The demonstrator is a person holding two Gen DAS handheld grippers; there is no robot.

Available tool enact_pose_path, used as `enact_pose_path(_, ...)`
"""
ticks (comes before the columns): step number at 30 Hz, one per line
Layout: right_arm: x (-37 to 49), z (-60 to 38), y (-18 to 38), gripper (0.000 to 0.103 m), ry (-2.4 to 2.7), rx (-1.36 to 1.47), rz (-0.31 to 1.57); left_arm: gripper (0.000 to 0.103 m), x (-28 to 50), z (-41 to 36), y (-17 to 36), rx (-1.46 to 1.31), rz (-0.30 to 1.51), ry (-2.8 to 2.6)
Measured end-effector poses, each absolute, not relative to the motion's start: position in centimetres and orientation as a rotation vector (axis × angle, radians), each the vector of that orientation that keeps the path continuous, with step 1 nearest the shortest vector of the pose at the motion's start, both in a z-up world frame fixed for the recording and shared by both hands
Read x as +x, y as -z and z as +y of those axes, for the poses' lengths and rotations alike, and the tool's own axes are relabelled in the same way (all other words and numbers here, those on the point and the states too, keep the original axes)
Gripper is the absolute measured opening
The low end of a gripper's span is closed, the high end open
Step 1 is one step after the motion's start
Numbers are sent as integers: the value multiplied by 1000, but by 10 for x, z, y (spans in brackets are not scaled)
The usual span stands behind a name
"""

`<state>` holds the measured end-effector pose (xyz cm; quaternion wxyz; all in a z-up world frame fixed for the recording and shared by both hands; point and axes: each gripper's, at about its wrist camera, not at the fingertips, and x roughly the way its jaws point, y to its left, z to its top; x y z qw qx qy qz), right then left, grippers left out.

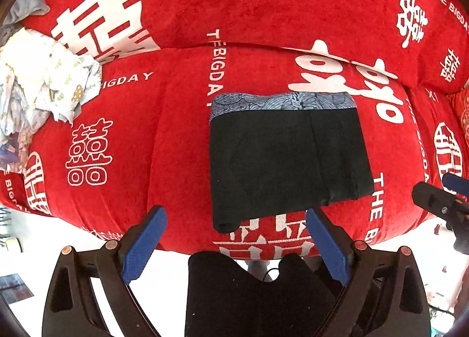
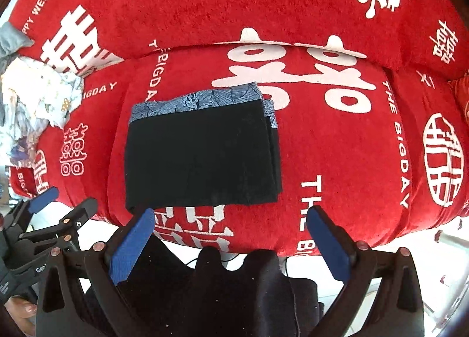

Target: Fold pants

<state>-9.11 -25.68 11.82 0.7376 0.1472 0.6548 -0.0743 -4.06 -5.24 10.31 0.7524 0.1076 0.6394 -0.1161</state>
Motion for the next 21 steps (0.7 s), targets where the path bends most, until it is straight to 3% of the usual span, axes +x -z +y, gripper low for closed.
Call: enact_pose_path(21,-84,-245,-117,103,128,255,1471,96,-46,-58,-102,235,1415,228)
